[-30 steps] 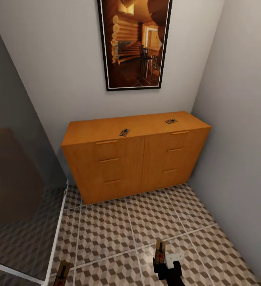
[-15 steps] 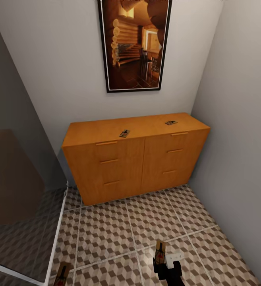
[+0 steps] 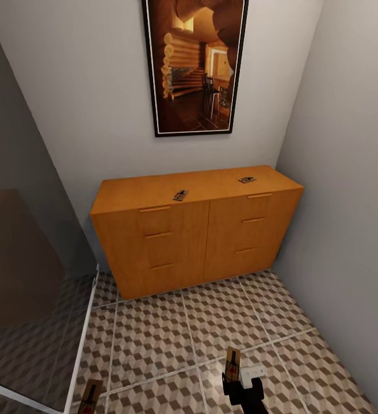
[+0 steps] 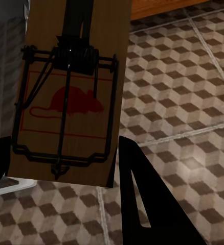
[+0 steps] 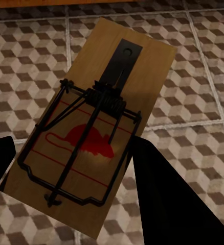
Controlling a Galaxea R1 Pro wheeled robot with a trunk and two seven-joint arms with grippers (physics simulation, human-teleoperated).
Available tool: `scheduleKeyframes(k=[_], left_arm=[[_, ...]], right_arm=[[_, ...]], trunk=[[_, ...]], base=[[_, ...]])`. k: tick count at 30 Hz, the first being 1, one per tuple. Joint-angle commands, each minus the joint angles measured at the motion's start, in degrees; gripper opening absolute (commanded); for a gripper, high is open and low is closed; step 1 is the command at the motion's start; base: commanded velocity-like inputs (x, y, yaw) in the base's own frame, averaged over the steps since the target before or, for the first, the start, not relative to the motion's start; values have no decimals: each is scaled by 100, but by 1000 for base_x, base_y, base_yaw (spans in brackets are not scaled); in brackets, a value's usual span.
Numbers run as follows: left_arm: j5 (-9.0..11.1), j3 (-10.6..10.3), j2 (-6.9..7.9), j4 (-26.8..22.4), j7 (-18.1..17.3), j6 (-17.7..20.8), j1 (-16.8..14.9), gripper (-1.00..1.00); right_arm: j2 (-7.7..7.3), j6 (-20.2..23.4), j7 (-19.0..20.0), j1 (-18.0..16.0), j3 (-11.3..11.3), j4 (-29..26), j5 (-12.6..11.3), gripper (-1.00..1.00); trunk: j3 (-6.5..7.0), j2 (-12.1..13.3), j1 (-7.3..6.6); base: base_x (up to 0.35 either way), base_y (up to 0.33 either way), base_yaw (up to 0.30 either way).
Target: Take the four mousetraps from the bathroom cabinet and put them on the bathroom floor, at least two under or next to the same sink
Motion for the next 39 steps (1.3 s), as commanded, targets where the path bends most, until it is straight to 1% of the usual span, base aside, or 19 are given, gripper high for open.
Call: scheduleKeyframes(k=[1,6,9,11,13,14,15,17,19,21,22,26,27,29,30,32,33,35,39], left_arm=[[-10,-49,5,-8,82,-1,-3,-100],[-10,-49,5,16,82,-1,-3,-100],[-10,-49,5,21,82,0,-3,-100],[-10,-49,5,21,82,0,-3,-100],[-10,-43,5,24,86,3,-3,-100],[-10,-41,5,24,88,6,-3,-100],[-7,-31,3,25,100,17,-3,-100],[-2,-19,-18,26,113,60,-3,-100],[3,-12,-82,32,121,177,-3,-100],[10,0,-163,51,131,533,-3,-100],[11,3,-181,53,134,665,-3,-100],[23,54,-275,-2,154,2038,-3,-100],[23,65,-283,-30,164,2203,-3,-100],[24,110,-298,-214,307,2756,-8,-100],[25,139,-301,-338,462,2941,-9,-100],[25,192,-294,-558,799,3105,-11,-100],[20,233,-271,-782,1159,3176,-11,-100],[6,245,-240,-966,1401,3205,-12,-100],[-7,231,-208,-1134,1577,3161,-12,-100]], right_arm=[[1,-10,-18,-4,10,6,39,-100],[-4,-8,-44,-4,7,4,39,-100],[-105,-15,-205,-4,1,-1,39,-100],[-213,-13,-290,-4,0,-2,38,-100],[-411,-14,-333,-4,4,-2,30,-100],[-467,-15,-334,-4,5,-1,25,-100],[-642,-11,-325,-2,9,7,15,-100],[-820,-17,-280,85,14,17,9,-100],[-911,-43,-209,260,11,20,6,-100],[-983,-187,-81,494,14,22,5,-100],[-993,-249,-48,554,15,24,5,-100],[-1003,-862,164,1056,16,24,3,-100],[-999,-911,173,1090,16,24,1,-100],[-973,-1022,185,1171,7,18,-10,-100],[-949,-1048,181,1194,-1,10,-27,-100],[-871,-1066,173,1214,-10,2,-69,-100],[-759,-1073,151,1224,-10,-4,-94,-100],[-635,-1077,141,1230,-5,-11,-102,-100],[-504,-1086,150,1234,0,-18,-98,-100]], trunk=[[-5,-3,0],[-4,-3,0],[-4,-3,0],[-4,-3,0],[-4,-3,0],[-4,-3,0],[-4,-3,0],[-4,-3,0],[-4,-3,0],[-4,-3,0],[-4,-3,0],[-4,-3,0],[-4,-3,0],[-4,-3,0],[-4,-3,0],[-4,-3,0],[-4,-3,0],[-4,-3,0],[-4,-3,0]], base=[[0,0,0],[0,0,0],[0,0,0],[0,0,0],[0,0,0],[0,0,0],[0,0,0],[0,0,0],[0,0,0],[0,0,0],[0,0,0],[0,0,0],[0,0,0],[0,0,0],[0,0,0],[0,0,0],[0,0,0],[0,0,0],[0,0,0]])
